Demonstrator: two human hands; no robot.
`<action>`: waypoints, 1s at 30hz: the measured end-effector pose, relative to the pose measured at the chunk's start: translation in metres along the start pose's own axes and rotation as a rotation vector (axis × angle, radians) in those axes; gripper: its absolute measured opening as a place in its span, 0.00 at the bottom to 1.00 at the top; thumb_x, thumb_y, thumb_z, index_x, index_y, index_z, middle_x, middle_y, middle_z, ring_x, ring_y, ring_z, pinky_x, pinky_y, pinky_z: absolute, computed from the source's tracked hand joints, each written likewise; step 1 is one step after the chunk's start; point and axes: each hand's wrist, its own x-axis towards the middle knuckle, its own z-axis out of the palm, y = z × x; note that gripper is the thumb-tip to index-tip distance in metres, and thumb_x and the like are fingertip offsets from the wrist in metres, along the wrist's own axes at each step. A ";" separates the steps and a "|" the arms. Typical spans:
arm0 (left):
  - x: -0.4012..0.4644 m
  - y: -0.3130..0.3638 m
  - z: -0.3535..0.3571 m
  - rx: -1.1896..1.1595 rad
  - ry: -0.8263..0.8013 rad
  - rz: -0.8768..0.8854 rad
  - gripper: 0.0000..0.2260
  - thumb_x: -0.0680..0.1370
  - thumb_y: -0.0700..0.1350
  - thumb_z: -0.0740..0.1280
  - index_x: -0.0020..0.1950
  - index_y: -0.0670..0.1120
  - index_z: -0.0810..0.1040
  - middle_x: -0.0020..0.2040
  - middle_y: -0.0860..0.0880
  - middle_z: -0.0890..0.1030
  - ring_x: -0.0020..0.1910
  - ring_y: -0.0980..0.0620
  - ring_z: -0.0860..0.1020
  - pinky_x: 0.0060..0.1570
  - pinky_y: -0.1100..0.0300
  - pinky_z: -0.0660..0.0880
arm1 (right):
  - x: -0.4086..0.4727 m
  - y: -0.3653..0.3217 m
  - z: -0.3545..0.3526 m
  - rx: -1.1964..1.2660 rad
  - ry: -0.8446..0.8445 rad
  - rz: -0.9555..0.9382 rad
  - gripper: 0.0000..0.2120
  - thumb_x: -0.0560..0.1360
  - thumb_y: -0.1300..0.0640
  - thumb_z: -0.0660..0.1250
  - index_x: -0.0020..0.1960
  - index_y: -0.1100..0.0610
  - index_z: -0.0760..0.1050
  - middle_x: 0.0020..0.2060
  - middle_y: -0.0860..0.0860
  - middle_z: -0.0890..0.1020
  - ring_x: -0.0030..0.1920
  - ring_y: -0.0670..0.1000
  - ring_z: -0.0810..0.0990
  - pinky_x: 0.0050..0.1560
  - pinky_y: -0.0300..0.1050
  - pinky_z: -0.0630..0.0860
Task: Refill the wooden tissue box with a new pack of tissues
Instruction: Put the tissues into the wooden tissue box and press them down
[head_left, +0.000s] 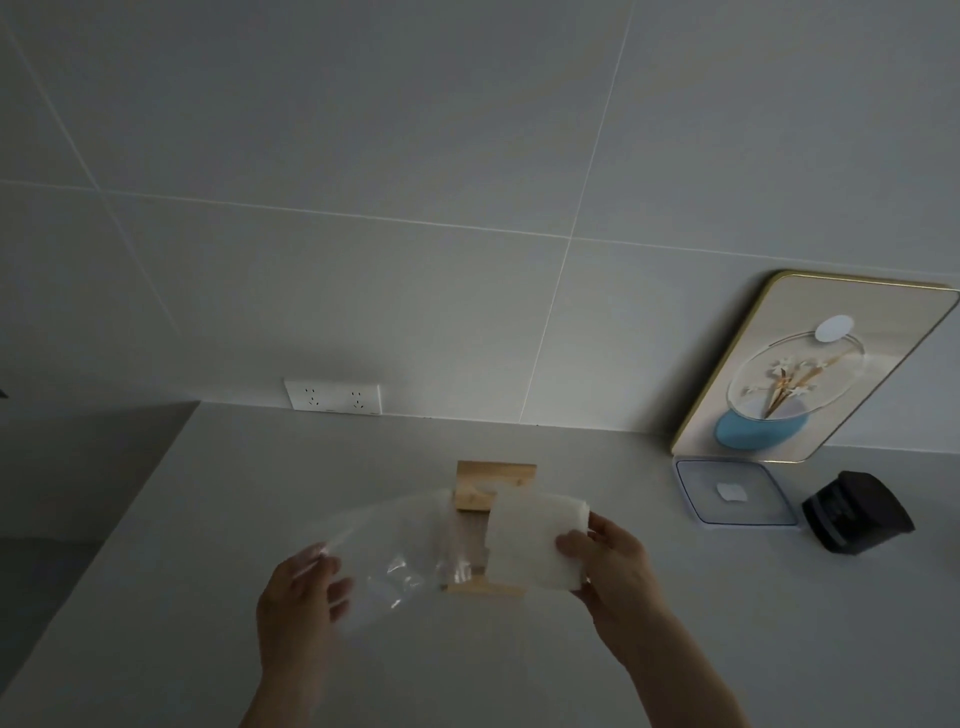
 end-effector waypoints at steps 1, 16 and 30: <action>0.003 -0.007 -0.009 -0.026 0.036 -0.049 0.10 0.81 0.36 0.63 0.60 0.46 0.77 0.44 0.44 0.81 0.36 0.48 0.79 0.32 0.61 0.77 | 0.000 0.003 0.000 -0.010 -0.020 0.026 0.17 0.74 0.74 0.64 0.61 0.65 0.78 0.54 0.65 0.83 0.51 0.63 0.82 0.51 0.59 0.82; 0.006 -0.016 -0.025 0.553 0.002 0.043 0.31 0.65 0.64 0.66 0.58 0.42 0.79 0.51 0.40 0.84 0.50 0.36 0.83 0.46 0.57 0.78 | -0.008 0.039 0.038 -0.042 -0.043 0.087 0.16 0.73 0.75 0.62 0.57 0.65 0.80 0.49 0.63 0.84 0.46 0.61 0.82 0.44 0.55 0.80; -0.015 0.011 0.061 0.503 -0.320 0.083 0.05 0.73 0.46 0.75 0.41 0.52 0.80 0.41 0.52 0.85 0.43 0.48 0.83 0.48 0.40 0.81 | 0.004 0.047 0.045 0.084 -0.057 0.131 0.19 0.74 0.74 0.61 0.59 0.62 0.81 0.56 0.66 0.84 0.56 0.68 0.81 0.52 0.62 0.82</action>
